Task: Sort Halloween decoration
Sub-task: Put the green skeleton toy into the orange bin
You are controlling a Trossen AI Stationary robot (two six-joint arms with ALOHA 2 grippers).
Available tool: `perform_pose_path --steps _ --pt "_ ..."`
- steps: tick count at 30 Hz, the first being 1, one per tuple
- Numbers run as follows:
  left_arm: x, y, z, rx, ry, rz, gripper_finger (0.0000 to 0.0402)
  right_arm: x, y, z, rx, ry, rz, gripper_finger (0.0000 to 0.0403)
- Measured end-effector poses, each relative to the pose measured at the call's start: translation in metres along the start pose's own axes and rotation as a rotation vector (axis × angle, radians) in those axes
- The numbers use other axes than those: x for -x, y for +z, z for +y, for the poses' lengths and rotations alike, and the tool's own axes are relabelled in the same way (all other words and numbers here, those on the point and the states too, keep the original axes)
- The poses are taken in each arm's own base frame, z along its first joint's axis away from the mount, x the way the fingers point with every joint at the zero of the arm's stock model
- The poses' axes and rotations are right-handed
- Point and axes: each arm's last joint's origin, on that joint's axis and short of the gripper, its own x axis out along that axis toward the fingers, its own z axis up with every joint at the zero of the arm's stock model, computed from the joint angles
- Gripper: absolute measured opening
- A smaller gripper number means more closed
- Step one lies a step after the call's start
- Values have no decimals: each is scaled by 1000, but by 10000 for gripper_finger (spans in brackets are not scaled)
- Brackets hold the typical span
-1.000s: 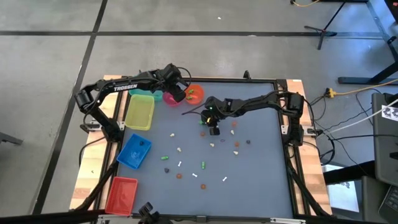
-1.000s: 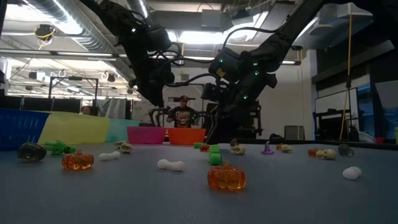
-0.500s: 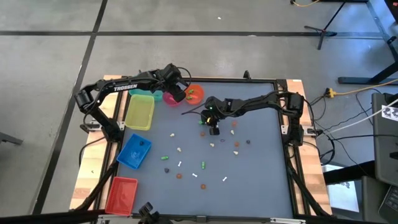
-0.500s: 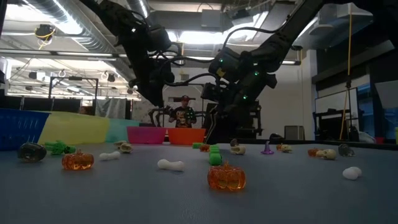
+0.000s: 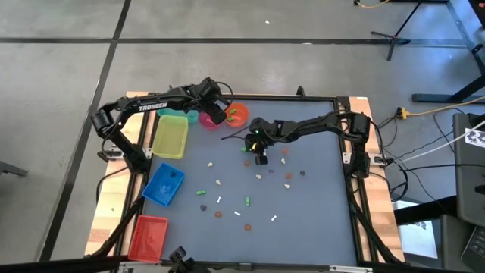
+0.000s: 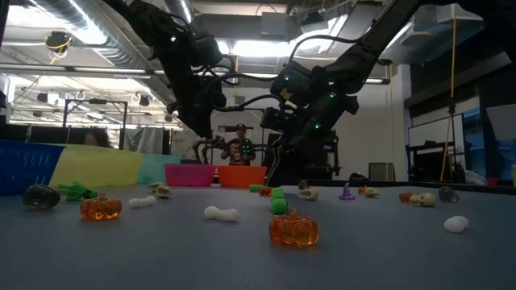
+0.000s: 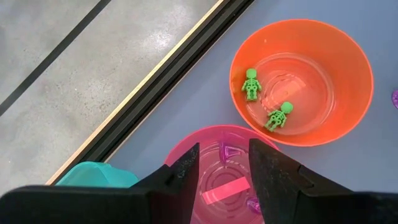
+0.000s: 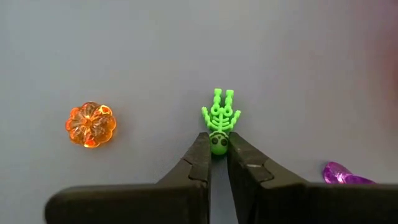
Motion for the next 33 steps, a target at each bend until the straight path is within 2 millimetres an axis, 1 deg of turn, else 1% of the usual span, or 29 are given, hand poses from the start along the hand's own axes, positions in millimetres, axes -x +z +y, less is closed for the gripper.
perform_pose_path --steps 7,13,18,22,28,33 --pt "0 0 0 0 1 0 123 0 0 0 0 0 0 29" --pt "0 0 1 -1 40 2 123 0 0 0 0 0 0 29" --pt "8 0 4 3 72 -13 123 0 0 0 0 0 0 29" --pt "26 3 6 23 51 -58 123 0 0 0 0 0 0 29" --pt "68 2 9 61 28 -140 123 0 0 0 0 0 0 29" --pt "99 -6 10 57 10 -173 123 0 0 0 -1 0 0 29"
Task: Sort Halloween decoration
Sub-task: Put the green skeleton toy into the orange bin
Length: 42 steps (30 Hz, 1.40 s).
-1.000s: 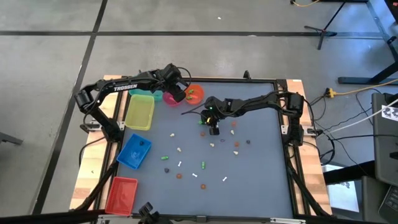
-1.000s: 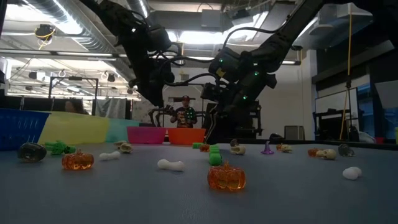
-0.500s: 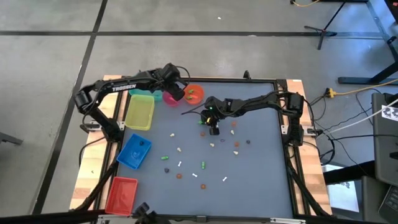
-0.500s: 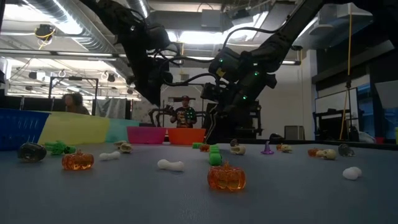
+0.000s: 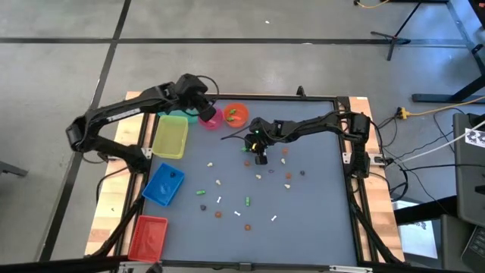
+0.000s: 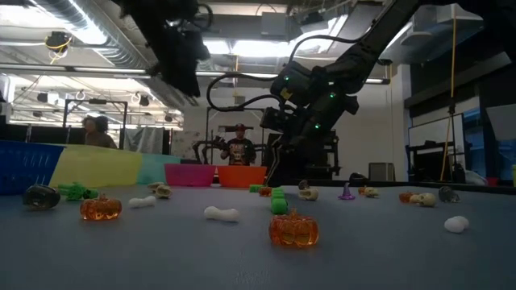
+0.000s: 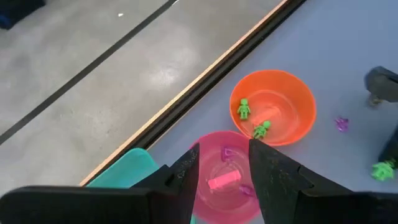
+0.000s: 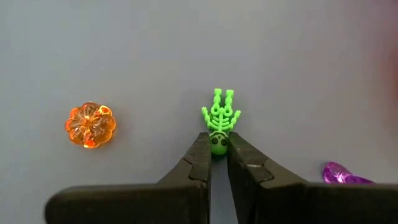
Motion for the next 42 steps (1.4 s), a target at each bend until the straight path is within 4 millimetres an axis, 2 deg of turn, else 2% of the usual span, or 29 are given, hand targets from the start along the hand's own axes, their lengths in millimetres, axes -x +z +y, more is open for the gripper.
perform_pose_path --steps 5,10,25,29,35,42 --pt "21 -6 1 -16 -13 12 123 0 0 0 0 0 0 29" --pt "31 -17 0 -53 -19 86 123 0 0 0 -1 0 0 29" --pt "40 -48 5 -31 44 412 123 0 0 0 -3 0 0 29" --pt "43 -53 4 -9 77 451 123 0 0 0 -3 0 0 29" --pt "48 -56 6 9 219 439 123 0 0 0 -3 0 0 29" --pt "47 -55 6 0 220 423 123 0 0 0 -3 0 0 29"
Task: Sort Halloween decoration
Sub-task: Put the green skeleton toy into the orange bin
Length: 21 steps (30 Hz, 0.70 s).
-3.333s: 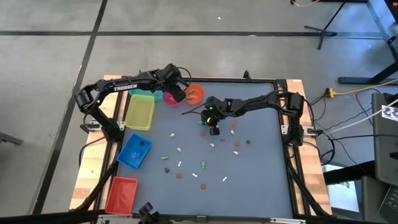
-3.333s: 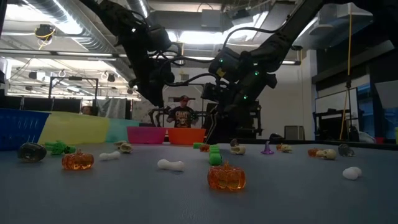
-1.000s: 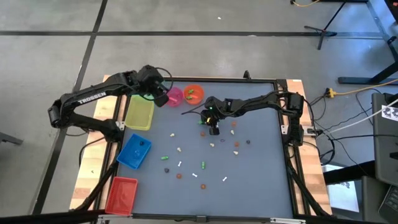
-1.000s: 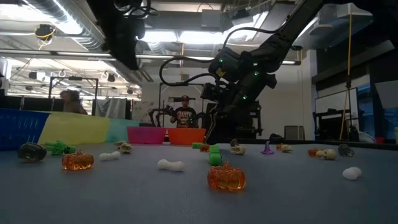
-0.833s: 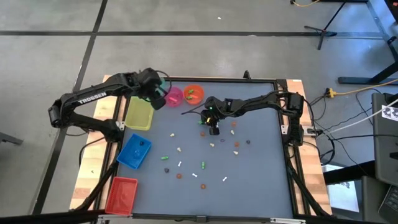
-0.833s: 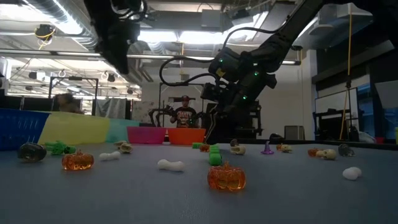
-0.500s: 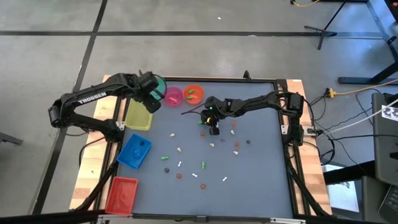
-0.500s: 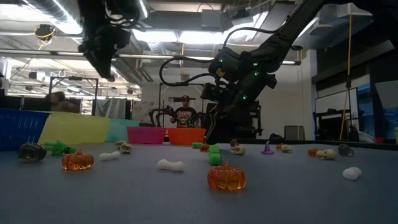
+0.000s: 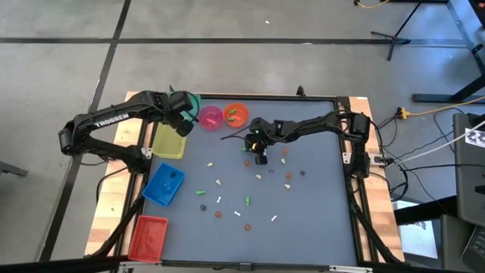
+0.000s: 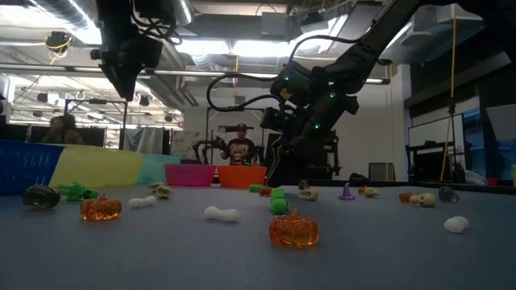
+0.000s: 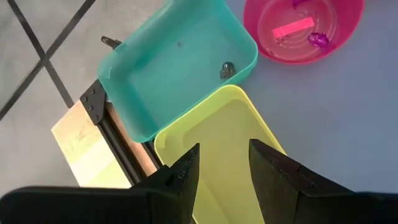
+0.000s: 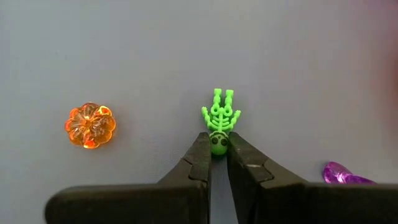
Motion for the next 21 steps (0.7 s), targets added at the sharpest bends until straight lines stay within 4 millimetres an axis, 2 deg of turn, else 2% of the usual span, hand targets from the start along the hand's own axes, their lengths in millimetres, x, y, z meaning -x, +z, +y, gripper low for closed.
perform_pose_path --steps 6,21 --pt "0 1 0 3 -3 -7 123 5 2 0 1 -3 -5 29" --pt "0 1 0 5 -6 -10 123 42 25 -2 23 -48 -115 29"
